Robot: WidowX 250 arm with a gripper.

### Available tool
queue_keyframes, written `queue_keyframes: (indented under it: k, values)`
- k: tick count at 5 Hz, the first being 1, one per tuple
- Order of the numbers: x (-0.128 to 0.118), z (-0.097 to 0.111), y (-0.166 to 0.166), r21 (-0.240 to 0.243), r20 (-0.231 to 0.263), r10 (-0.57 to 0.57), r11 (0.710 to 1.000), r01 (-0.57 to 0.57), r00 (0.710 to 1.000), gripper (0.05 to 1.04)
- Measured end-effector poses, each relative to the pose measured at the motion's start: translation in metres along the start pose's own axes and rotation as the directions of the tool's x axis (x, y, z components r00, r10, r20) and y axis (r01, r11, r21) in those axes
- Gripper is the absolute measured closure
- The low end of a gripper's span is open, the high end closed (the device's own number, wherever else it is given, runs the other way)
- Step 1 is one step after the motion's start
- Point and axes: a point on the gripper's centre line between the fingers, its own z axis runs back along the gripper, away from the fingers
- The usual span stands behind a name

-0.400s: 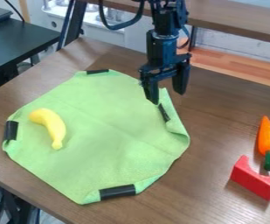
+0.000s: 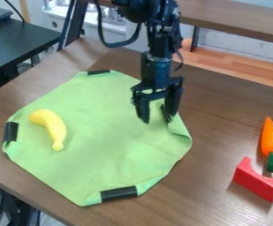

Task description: Take the yellow banana from the bottom left of the cloth and place it outside the cloth

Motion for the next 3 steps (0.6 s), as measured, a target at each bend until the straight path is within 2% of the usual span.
queue_keyframes:
  k: [1,2,3]
  values:
    - [0.002,0.023,0.021,-0.049,0.051,-0.003,0.999,0.005,0.999,0.083]
    - [-0.007,0.036,0.044,-0.089,0.086,-0.037,0.995,0.045,0.996,0.083]
    - [-0.019,0.056,0.065,-0.169,0.146,-0.073,0.981,0.097,0.987,0.083]
